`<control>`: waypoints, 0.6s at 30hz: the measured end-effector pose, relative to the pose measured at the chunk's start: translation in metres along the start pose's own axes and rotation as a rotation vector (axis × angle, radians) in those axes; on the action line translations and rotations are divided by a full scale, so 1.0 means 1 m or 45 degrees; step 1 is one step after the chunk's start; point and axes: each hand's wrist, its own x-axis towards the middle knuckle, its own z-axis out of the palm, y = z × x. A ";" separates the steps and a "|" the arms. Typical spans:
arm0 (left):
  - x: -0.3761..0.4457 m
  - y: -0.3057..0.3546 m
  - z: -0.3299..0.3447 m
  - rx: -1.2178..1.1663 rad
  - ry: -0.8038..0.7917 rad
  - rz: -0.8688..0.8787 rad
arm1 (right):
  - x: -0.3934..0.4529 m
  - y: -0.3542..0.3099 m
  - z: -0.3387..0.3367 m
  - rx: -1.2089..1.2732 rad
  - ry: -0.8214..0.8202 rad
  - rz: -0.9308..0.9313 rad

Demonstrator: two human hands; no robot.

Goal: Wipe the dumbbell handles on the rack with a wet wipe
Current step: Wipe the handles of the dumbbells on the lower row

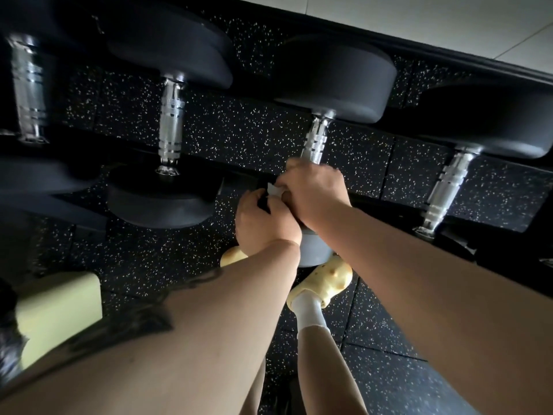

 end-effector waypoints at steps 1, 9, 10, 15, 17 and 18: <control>0.000 0.000 0.000 -0.004 0.001 -0.001 | -0.001 0.001 0.001 0.030 -0.002 0.047; -0.001 0.000 0.002 -0.044 0.019 -0.025 | -0.041 0.027 0.014 1.124 0.018 0.725; -0.001 -0.001 0.002 -0.041 0.013 -0.031 | -0.031 0.028 0.014 1.165 0.010 0.813; -0.001 0.000 0.002 -0.029 -0.003 -0.028 | 0.030 0.035 -0.009 2.312 0.040 1.200; -0.001 0.000 0.003 -0.024 -0.011 -0.023 | 0.034 0.037 -0.016 2.458 0.175 1.199; -0.001 -0.001 0.003 -0.026 -0.011 -0.023 | 0.030 0.034 -0.018 2.360 0.244 1.170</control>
